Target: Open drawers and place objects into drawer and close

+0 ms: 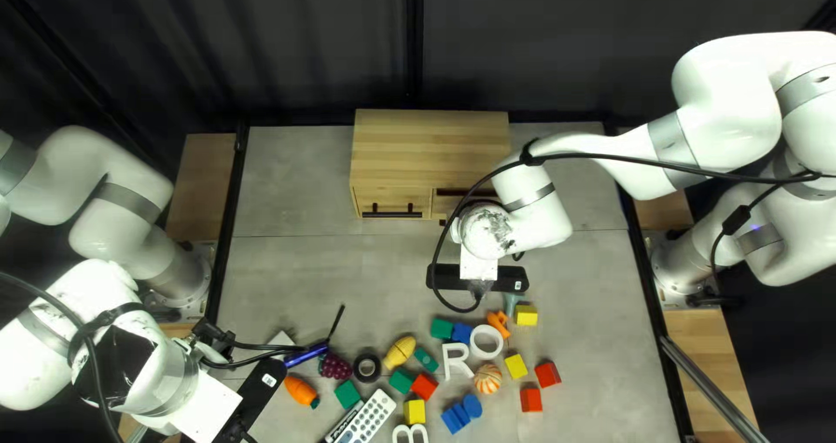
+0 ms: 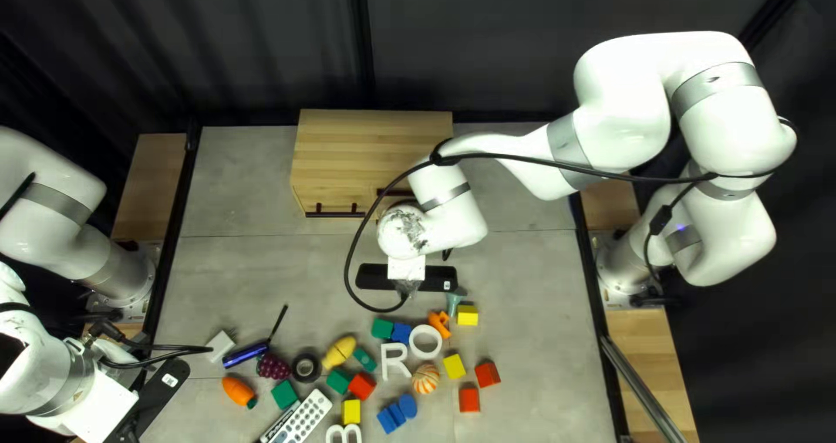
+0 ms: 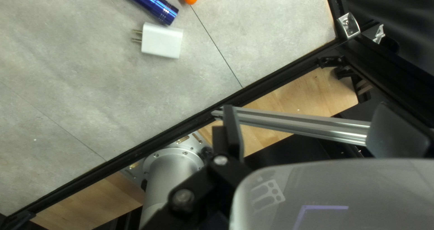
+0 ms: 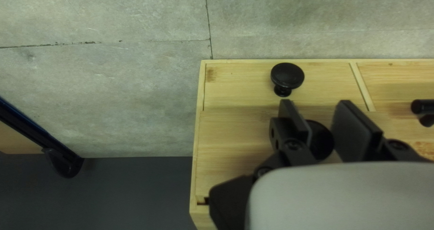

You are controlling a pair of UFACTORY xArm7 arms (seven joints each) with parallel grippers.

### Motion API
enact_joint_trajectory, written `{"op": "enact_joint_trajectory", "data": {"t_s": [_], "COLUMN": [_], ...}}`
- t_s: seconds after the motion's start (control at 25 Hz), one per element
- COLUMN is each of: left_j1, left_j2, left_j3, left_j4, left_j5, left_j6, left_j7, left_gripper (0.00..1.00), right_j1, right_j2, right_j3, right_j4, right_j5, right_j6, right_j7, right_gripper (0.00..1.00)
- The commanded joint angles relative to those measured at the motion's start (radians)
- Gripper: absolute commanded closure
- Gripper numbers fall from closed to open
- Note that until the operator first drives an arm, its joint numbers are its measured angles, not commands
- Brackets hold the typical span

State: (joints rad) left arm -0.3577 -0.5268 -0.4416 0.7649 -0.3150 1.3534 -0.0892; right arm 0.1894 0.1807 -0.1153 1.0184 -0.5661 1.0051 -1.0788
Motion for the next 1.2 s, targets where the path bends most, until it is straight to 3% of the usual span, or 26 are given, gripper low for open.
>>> {"op": "enact_joint_trajectory", "data": {"t_s": [0.04, 1.2], "left_j1": [0.000, 0.000], "left_j2": [0.000, 0.000], "left_j3": [0.000, 0.000], "left_j4": [0.000, 0.000], "left_j5": [0.000, 0.000], "left_j6": [0.000, 0.000], "left_j7": [0.000, 0.000], "left_gripper": [0.00, 0.00], "right_j1": [0.002, 0.031], "right_j2": [-0.002, -0.002], "right_j3": [0.002, 0.030], "right_j4": [0.001, 0.005], "right_j5": [0.001, 0.014], "right_j6": [0.000, 0.008], "right_j7": [0.000, 0.010], "right_gripper": [0.92, 0.91]}}
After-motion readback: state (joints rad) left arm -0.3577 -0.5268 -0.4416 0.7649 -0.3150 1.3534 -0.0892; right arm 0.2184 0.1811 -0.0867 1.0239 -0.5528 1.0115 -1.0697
